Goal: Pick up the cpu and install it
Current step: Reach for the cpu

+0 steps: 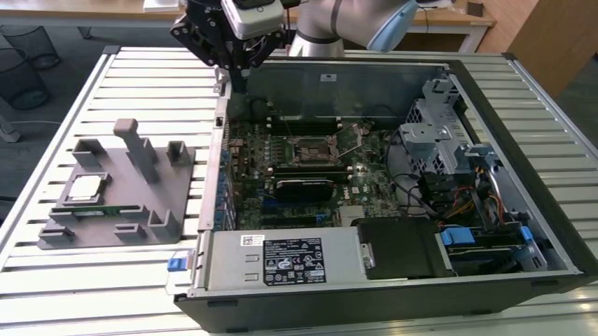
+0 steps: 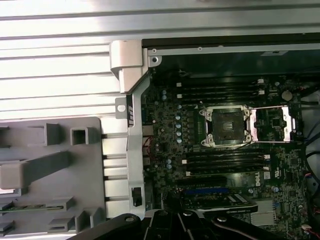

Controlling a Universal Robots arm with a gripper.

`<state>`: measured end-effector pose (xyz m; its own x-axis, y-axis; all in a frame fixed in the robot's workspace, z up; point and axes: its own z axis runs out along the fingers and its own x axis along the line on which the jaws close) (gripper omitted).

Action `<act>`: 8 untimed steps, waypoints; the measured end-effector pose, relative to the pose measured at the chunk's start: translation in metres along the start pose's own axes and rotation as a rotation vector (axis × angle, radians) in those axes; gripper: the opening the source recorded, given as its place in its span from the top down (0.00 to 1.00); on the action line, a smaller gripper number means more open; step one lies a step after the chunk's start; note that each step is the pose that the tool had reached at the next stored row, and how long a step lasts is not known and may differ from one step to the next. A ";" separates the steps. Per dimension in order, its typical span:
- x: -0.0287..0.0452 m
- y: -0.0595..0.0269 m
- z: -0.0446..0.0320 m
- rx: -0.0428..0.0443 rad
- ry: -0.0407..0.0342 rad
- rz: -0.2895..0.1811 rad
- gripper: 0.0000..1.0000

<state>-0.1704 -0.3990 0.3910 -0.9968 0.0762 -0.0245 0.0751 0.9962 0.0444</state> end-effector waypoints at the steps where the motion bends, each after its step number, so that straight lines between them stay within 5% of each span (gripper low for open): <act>1: 0.0005 0.0000 0.0000 0.0000 0.0000 0.000 0.89; 8: 0.0039 -0.0003 0.0001 0.0000 0.0000 0.000 0.89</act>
<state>-0.1744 -0.3989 0.3908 -0.9968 0.0763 -0.0244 0.0751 0.9962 0.0444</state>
